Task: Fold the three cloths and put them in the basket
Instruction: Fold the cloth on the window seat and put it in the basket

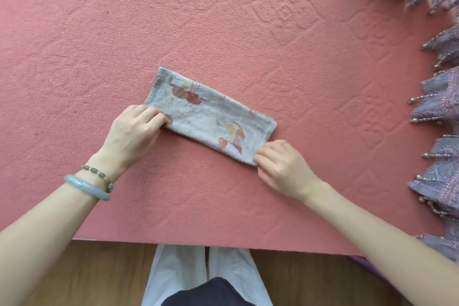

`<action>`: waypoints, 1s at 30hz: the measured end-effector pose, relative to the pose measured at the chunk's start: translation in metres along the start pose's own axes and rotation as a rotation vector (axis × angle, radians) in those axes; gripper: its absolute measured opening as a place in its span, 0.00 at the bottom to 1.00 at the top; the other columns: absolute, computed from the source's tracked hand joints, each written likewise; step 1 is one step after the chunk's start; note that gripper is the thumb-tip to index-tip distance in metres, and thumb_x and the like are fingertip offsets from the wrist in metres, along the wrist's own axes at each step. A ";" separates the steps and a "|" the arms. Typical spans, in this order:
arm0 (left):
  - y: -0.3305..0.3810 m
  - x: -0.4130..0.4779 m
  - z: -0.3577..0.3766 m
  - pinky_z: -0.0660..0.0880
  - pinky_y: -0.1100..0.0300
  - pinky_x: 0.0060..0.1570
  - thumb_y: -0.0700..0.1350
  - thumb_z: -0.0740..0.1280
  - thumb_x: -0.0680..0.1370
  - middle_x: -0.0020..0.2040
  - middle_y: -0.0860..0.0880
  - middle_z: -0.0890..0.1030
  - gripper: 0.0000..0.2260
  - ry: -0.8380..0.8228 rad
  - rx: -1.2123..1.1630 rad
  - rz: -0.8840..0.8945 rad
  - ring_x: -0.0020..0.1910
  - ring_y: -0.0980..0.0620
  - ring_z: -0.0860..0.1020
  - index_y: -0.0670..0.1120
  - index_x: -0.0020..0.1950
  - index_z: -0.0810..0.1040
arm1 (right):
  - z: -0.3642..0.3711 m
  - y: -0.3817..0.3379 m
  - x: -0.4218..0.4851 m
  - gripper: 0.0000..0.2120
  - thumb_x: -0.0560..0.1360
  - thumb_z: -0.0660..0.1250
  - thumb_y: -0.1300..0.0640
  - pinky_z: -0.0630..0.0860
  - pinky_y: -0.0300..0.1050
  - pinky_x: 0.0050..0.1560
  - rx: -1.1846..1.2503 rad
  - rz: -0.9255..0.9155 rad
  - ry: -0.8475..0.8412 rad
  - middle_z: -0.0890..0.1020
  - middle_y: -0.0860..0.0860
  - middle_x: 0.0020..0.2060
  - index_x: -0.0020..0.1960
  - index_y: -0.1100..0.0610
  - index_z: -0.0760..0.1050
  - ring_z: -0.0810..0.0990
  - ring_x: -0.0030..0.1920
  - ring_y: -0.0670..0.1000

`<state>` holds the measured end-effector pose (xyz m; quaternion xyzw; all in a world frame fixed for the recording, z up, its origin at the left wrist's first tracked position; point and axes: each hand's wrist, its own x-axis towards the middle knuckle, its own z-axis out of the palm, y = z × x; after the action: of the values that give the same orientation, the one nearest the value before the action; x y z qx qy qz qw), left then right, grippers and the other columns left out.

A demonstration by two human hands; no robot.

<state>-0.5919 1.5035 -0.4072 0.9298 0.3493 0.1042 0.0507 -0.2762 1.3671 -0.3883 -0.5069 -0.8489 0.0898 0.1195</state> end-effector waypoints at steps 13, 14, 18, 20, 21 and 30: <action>-0.035 -0.012 -0.011 0.71 0.51 0.45 0.36 0.64 0.76 0.43 0.47 0.81 0.06 0.008 0.103 0.099 0.42 0.44 0.80 0.47 0.43 0.75 | 0.042 -0.134 0.017 0.07 0.69 0.65 0.61 0.66 0.45 0.37 0.205 -0.073 -0.044 0.72 0.52 0.29 0.33 0.57 0.70 0.70 0.31 0.54; -0.038 -0.013 -0.012 0.71 0.51 0.45 0.36 0.64 0.76 0.43 0.47 0.81 0.06 -0.004 0.119 0.102 0.42 0.44 0.79 0.47 0.43 0.76 | 0.044 -0.137 0.020 0.07 0.69 0.65 0.60 0.65 0.45 0.37 0.214 -0.083 -0.051 0.72 0.52 0.30 0.34 0.57 0.70 0.71 0.31 0.53; -0.049 -0.013 -0.016 0.70 0.52 0.44 0.38 0.63 0.78 0.42 0.47 0.81 0.06 -0.043 0.171 0.117 0.42 0.44 0.78 0.46 0.42 0.75 | 0.054 -0.149 0.035 0.07 0.69 0.65 0.59 0.65 0.45 0.35 0.241 -0.092 -0.089 0.72 0.52 0.30 0.34 0.57 0.70 0.72 0.31 0.53; -0.052 -0.013 -0.018 0.71 0.51 0.44 0.39 0.63 0.78 0.40 0.47 0.80 0.06 -0.053 0.183 0.096 0.42 0.44 0.78 0.46 0.42 0.74 | 0.056 -0.159 0.044 0.06 0.69 0.65 0.59 0.66 0.44 0.35 0.272 -0.089 -0.100 0.73 0.52 0.30 0.34 0.57 0.70 0.72 0.31 0.53; -0.054 -0.014 -0.019 0.71 0.51 0.44 0.39 0.63 0.78 0.40 0.47 0.80 0.06 -0.055 0.184 0.083 0.42 0.44 0.78 0.46 0.41 0.74 | 0.057 -0.164 0.048 0.06 0.70 0.64 0.59 0.66 0.44 0.34 0.291 -0.089 -0.101 0.73 0.52 0.30 0.34 0.57 0.71 0.72 0.31 0.53; -0.049 -0.033 -0.020 0.70 0.50 0.43 0.36 0.61 0.76 0.50 0.44 0.81 0.07 -0.087 0.015 -0.057 0.46 0.41 0.77 0.43 0.49 0.77 | 0.062 -0.161 0.059 0.07 0.73 0.62 0.55 0.70 0.46 0.38 0.342 -0.142 -0.255 0.76 0.52 0.36 0.41 0.58 0.75 0.75 0.36 0.54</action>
<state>-0.6520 1.5187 -0.4014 0.9235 0.3738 0.0598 0.0616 -0.4567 1.3419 -0.3967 -0.4030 -0.8631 0.2872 0.1013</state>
